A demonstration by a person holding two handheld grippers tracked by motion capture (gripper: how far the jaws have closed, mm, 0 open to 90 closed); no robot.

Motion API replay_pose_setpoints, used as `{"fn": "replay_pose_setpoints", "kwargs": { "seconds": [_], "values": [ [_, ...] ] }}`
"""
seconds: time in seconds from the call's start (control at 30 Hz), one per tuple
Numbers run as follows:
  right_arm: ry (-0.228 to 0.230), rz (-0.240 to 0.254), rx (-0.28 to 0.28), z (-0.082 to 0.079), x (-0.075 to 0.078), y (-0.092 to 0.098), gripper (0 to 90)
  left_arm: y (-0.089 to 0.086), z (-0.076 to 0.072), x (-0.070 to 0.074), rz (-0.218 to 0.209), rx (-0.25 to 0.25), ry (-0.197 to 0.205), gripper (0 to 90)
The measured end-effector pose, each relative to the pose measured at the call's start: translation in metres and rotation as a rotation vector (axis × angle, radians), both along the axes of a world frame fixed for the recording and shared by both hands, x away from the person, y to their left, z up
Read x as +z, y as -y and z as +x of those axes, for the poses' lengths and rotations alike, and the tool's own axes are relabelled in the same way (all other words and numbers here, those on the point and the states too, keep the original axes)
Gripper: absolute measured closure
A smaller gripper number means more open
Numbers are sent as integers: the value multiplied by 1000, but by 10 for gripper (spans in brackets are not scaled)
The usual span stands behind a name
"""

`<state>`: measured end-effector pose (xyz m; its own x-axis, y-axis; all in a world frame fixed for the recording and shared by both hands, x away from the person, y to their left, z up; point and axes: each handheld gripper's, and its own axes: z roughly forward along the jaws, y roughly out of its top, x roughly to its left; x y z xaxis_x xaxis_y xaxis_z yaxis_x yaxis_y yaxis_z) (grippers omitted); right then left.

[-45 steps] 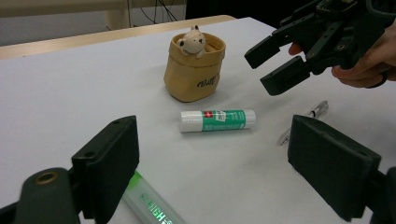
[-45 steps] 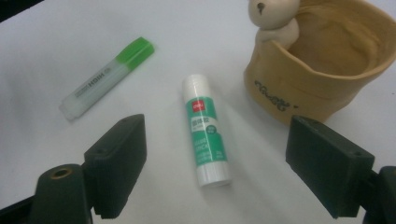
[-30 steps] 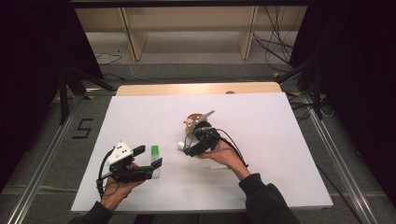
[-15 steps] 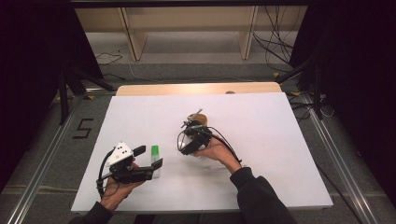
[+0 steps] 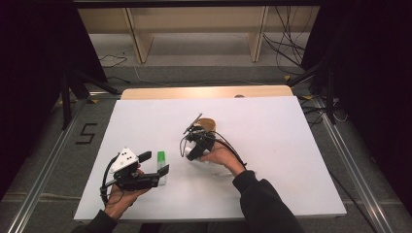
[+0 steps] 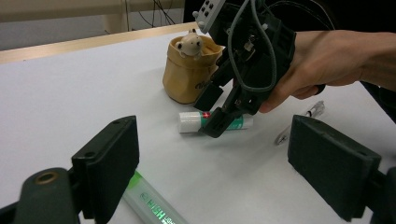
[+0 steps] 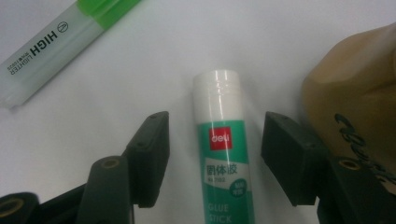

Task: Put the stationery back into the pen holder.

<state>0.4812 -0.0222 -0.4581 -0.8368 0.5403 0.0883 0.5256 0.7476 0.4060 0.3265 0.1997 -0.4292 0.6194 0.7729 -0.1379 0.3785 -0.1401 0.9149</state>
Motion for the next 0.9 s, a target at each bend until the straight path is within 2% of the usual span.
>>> {"fn": "replay_pose_setpoints", "kwargs": {
  "seconds": [0.43, 0.63, 0.77, 0.83, 0.9],
  "values": [
    [-15, -49, 26, 5, -4, -9, 533, 0, 0, 0, -1, 0, -1, 161],
    [3, -86, 51, 6, -5, -14, 564, 0, 0, 0, -2, 1, -2, 161],
    [0, -99, 53, 7, -4, -17, 582, 0, 0, 0, -1, 0, -3, 161],
    [-5, -102, 49, 7, -4, -18, 606, 0, 0, 0, 0, 0, -3, 161],
    [9, -109, 53, 7, -4, -18, 637, 0, 0, 0, 0, 0, -3, 161]
  ]
}}
